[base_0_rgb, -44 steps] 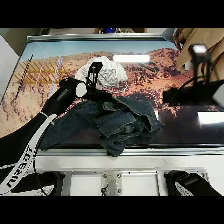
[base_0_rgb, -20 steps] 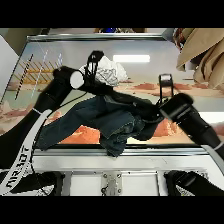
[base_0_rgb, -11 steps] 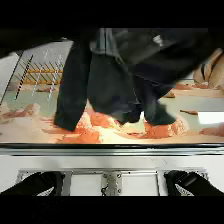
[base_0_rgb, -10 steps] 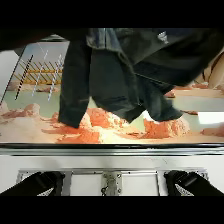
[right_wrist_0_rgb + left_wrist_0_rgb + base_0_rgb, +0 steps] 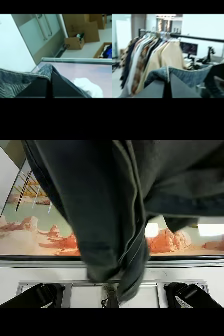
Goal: Fold the clothes and pants, and hang the long-sleeved shirts on hangers.
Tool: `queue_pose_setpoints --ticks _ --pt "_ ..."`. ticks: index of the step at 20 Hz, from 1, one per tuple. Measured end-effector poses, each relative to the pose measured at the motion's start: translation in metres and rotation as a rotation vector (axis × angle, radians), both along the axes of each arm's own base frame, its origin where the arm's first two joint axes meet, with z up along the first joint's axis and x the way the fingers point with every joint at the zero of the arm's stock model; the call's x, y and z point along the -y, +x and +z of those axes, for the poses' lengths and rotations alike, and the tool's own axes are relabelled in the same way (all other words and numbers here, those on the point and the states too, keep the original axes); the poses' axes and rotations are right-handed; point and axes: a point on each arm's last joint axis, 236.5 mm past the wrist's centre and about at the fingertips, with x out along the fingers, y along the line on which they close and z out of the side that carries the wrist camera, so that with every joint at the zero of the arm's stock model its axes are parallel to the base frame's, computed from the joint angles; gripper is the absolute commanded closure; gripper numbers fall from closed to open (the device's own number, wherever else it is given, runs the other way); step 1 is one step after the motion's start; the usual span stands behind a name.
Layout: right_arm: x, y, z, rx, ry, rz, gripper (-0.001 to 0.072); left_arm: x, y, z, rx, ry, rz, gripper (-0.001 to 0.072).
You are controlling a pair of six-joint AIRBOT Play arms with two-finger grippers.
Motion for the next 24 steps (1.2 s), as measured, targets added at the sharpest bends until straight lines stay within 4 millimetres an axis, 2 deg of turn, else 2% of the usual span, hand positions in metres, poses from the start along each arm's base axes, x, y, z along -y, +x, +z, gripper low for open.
queue_pose_setpoints --ticks 1,3,5,7,8,10,13,14,16,18,22,23,24 --pt "0.0 0.009 -0.012 -0.044 -0.008 -0.016 0.068 0.002 0.017 -0.013 -0.036 0.04 0.044 0.0687" --pt "-0.002 0.034 -0.055 -0.18 -0.055 -0.058 0.068 0.002 0.066 -0.059 -0.168 0.136 0.154 0.0687" --pt "-0.005 0.058 -0.11 -0.342 -0.143 -0.094 0.068 -0.006 0.113 -0.122 -0.346 0.242 0.252 0.0687" --pt "-0.008 0.077 -0.164 -0.49 -0.247 -0.117 0.068 -0.02 0.147 -0.206 -0.579 0.371 0.322 0.0687" --pt "-0.009 0.086 -0.193 -0.569 -0.311 -0.129 0.068 -0.029 0.156 -0.25 -0.696 0.439 0.343 0.0687" --pt "-0.014 0.1 -0.236 -0.688 -0.407 -0.126 0.068 -0.041 0.158 -0.325 -0.892 0.548 0.353 0.0687" --pt "-0.021 0.12 -0.289 -0.83 -0.515 -0.125 0.0679 -0.056 0.142 -0.412 -1.104 0.677 0.346 0.0687" --pt "-0.023 0.125 -0.304 -0.87 -0.542 -0.122 0.0679 -0.059 0.136 -0.434 -1.153 0.714 0.341 0.0687" --pt "-0.028 0.135 -0.331 -0.94 -0.586 -0.117 0.0679 -0.062 0.127 -0.467 -1.217 0.753 0.333 0.0686" --pt "-0.033 0.139 -0.35 -0.992 -0.613 -0.104 0.0679 -0.064 0.126 -0.485 -1.237 0.763 0.335 0.0687" --pt "-0.039 0.136 -0.369 -1.057 -0.648 -0.081 0.0679 -0.062 0.129 -0.494 -1.231 0.752 0.335 0.0687" --pt "-0.039 0.135 -0.371 -1.065 -0.653 -0.078 0.0679 -0.062 0.13 -0.494 -1.229 0.751 0.335 0.066" --pt "-0.04 0.135 -0.373 -1.071 -0.655 -0.075 0.0679 -0.061 0.13 -0.495 -1.226 0.751 0.333 0.0376"
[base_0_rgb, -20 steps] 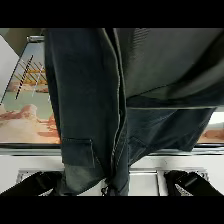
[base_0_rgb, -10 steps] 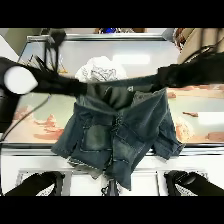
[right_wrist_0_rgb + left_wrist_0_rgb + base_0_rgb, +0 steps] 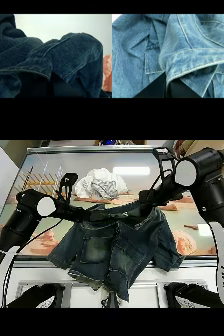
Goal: Fold the clothes and pants, and hang the long-sleeved shirts on hangers.
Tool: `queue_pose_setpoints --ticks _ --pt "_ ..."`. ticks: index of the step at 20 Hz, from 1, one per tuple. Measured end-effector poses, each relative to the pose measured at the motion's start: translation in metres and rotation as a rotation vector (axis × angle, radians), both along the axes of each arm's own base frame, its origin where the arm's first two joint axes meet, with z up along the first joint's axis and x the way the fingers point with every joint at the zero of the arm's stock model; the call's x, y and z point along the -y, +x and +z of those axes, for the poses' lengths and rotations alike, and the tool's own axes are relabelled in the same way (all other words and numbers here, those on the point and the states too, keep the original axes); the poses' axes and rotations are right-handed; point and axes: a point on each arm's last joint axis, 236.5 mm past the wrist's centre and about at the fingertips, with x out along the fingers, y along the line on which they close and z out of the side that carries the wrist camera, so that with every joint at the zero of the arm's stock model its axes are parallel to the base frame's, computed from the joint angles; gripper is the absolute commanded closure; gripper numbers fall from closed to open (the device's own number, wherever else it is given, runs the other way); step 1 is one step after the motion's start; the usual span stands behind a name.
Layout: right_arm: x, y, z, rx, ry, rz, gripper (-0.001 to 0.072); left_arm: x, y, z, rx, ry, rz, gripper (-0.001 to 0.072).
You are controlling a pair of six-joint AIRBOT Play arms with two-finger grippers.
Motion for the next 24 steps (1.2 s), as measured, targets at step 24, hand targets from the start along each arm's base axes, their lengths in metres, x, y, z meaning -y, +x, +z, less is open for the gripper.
queue_pose_setpoints --ticks 24 --pt "-0.004 0.001 -0.005 -0.014 0.0 0.008 0.0678 -0.212 0.139 -0.05 0.17 0.419 0.229 0.0118"
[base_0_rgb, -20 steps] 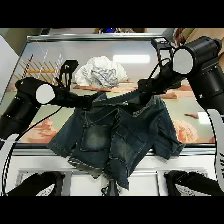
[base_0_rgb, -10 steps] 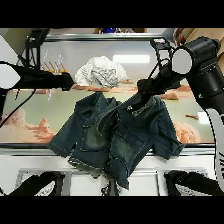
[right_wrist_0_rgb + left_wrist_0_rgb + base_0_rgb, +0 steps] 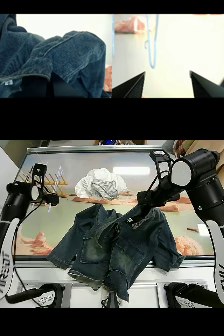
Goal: Fold the clothes and pants, and hang the long-sleeved shirts on hangers.
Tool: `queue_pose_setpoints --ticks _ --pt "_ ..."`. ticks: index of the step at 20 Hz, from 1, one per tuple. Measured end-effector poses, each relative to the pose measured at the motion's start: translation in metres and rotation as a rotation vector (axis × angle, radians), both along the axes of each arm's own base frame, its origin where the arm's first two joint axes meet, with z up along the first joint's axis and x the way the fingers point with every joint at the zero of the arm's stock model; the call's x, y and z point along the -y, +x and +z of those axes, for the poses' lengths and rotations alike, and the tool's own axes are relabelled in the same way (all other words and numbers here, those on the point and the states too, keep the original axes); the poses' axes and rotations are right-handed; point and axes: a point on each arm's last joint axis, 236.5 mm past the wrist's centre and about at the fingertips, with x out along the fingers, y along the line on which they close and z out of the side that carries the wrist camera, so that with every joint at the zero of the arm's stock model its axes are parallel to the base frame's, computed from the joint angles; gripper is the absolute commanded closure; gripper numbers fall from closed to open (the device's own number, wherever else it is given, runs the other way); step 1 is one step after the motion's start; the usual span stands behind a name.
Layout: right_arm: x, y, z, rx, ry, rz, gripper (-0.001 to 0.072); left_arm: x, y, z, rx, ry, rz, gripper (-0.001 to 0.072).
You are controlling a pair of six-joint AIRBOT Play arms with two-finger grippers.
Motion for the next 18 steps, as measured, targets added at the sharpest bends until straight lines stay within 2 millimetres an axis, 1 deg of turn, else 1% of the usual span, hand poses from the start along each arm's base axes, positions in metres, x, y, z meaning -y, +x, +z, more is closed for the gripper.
queue_pose_setpoints --ticks 2,4,8,10,13,16,18 --pt "0.0 0.0 0.0 0.0 0.0 0.0 0.0678 -0.016 0.021 -0.022 -0.02 0.049 0.003 0.0118" --pt "0.0 0.0 -0.001 -0.002 -0.001 0.0 0.0678 -0.031 0.038 -0.046 -0.05 0.083 0.012 0.0119" --pt "0.0 0.001 -0.002 -0.005 -0.003 0.0 0.0678 -0.051 0.06 -0.09 -0.11 0.122 0.024 0.0118" --pt "-0.001 0.001 -0.003 -0.007 -0.004 0.0 0.0679 -0.059 0.065 -0.109 -0.138 0.14 0.026 0.0119" --pt "-0.001 0.002 -0.005 -0.011 -0.005 0.0 0.0678 -0.069 0.07 -0.131 -0.164 0.156 0.027 0.0119" --pt "-0.001 0.002 -0.007 -0.015 -0.008 0.0 0.0678 -0.079 0.07 -0.147 -0.184 0.164 0.036 0.0118" --pt "-0.002 0.003 -0.008 -0.019 -0.01 0.0 0.0678 -0.084 0.071 -0.152 -0.188 0.165 0.04 0.0119"
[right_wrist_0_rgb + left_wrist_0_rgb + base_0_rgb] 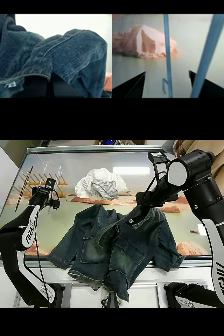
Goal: Fold the clothes and pants, and hang the long-sleeved shirts on hangers.
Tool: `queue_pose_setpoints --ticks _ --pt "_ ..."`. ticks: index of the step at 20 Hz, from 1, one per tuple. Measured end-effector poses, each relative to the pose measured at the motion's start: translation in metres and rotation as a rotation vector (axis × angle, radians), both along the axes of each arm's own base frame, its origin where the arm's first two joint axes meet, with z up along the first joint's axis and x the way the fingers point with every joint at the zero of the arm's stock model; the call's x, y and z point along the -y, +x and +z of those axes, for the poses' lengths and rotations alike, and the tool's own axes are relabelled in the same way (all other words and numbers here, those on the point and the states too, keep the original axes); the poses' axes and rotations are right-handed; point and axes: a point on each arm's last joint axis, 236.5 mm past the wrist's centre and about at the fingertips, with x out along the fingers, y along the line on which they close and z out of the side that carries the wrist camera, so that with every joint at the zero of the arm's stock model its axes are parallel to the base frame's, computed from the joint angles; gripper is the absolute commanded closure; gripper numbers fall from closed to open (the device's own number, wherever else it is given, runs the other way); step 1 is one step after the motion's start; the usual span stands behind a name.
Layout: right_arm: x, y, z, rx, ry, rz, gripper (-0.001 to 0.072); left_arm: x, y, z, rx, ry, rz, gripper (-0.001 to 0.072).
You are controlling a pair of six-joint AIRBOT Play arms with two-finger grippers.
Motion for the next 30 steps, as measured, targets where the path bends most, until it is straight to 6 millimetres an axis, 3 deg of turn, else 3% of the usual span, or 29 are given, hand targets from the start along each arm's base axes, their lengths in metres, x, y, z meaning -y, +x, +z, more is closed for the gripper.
queue_pose_setpoints --ticks 2,4,6,12,15,19,22,27,30 --pt "0.0 0.0 -0.001 -0.003 -0.001 0.0 0.0678 -0.001 0.002 -0.004 0.002 -0.001 -0.002 0.0121" --pt "0.0 0.001 -0.003 -0.006 -0.003 0.0 0.0678 0.0 0.002 -0.008 -0.001 -0.002 -0.005 0.0471" --pt "-0.001 0.001 -0.004 -0.009 -0.004 0.0 0.0678 0.003 0.0 -0.011 -0.013 -0.001 -0.006 0.0688" --pt "-0.001 0.002 -0.005 -0.011 -0.006 0.0 0.0678 0.018 0.002 -0.008 -0.009 -0.006 -0.022 0.0687" --pt "-0.001 0.002 -0.005 -0.011 -0.005 0.0 0.0678 0.03 0.004 0.007 0.011 -0.016 -0.033 0.0687" --pt "-0.001 0.002 -0.005 -0.011 -0.005 0.0 0.0678 0.041 0.012 0.069 0.111 0.0 -0.06 0.0687" --pt "-0.001 0.002 -0.005 -0.011 -0.005 0.0 0.0678 0.056 0.011 0.126 0.198 0.006 -0.085 0.0687" --pt "-0.001 0.002 -0.005 -0.011 -0.005 0.0 0.0678 0.09 -0.015 0.2 0.257 0.011 -0.138 0.0687" --pt "-0.001 0.002 -0.005 -0.011 -0.006 0.0 0.0678 0.119 -0.044 0.225 0.199 -0.003 -0.266 0.0688"
